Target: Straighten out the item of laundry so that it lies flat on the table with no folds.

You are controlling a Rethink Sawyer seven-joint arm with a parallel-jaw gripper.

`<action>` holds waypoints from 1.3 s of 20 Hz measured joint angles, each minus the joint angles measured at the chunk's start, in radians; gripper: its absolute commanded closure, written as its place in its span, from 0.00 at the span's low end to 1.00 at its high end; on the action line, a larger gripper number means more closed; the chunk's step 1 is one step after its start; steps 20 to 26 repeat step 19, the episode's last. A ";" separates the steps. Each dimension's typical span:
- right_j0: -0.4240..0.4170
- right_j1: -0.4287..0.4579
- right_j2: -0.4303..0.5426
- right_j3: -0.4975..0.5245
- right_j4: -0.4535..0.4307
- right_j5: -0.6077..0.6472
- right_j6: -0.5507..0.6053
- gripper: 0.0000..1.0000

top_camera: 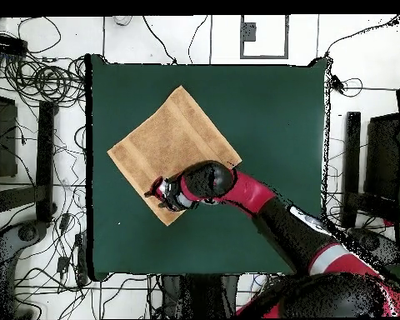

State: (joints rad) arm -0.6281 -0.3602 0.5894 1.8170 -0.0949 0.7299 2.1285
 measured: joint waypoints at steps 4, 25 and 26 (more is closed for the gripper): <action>0.093 -0.115 -0.068 -0.007 -0.200 -0.151 0.000 0.00; 0.157 -0.287 -0.201 -0.065 -0.415 -0.377 0.000 0.00; 0.157 -0.287 -0.201 -0.065 -0.415 -0.377 0.000 0.00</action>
